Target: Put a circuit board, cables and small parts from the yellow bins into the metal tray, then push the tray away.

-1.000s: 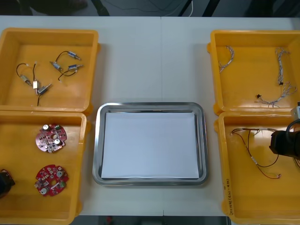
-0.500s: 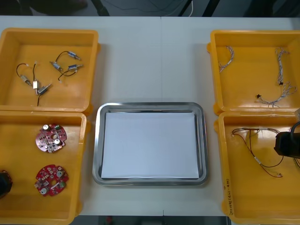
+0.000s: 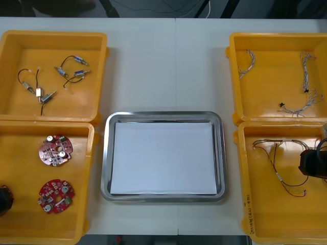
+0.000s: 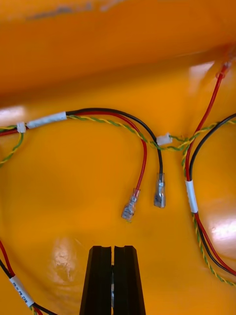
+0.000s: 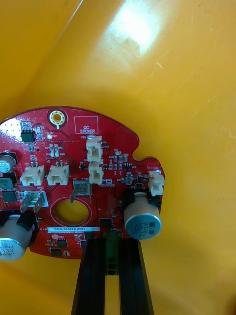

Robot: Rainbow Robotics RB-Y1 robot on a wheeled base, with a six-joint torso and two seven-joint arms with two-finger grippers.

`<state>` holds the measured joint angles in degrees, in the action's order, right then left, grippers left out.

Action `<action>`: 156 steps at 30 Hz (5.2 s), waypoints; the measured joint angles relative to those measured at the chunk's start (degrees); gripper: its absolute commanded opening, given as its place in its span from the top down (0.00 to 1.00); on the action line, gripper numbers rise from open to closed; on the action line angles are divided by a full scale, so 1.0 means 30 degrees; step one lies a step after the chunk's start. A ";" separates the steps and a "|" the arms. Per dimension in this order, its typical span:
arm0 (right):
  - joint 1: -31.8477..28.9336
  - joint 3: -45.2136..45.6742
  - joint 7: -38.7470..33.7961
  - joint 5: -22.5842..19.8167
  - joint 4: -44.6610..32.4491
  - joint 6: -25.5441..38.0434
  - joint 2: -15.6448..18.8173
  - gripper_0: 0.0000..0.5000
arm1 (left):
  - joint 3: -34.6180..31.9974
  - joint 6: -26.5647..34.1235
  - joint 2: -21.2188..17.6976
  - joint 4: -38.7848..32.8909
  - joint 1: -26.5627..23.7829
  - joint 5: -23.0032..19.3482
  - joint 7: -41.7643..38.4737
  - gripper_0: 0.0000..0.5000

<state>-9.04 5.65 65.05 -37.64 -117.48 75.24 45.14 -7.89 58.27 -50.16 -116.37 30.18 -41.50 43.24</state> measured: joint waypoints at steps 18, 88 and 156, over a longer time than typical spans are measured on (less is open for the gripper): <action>-0.0155 0.0178 0.0000 -0.0815 0.0000 -0.0154 0.0006 0.00 | -0.0839 0.3434 -0.0094 -0.1431 -0.0719 -0.0594 0.0001 1.00; 0.1831 -0.3485 0.9306 -0.3080 -0.1824 0.0803 0.3738 0.00 | 0.5203 1.6924 -0.1954 -0.7387 -1.7722 -0.6638 0.2123 1.00; 0.0361 -0.7464 0.5296 0.1829 -0.0988 -0.4526 0.3743 0.00 | 2.4980 0.8880 0.1507 -0.3152 -2.3969 0.3076 -1.0801 1.00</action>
<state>-7.95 -16.74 80.94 -32.16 -120.45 61.66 56.37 67.05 84.91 -45.64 -125.83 -41.73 -32.27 10.84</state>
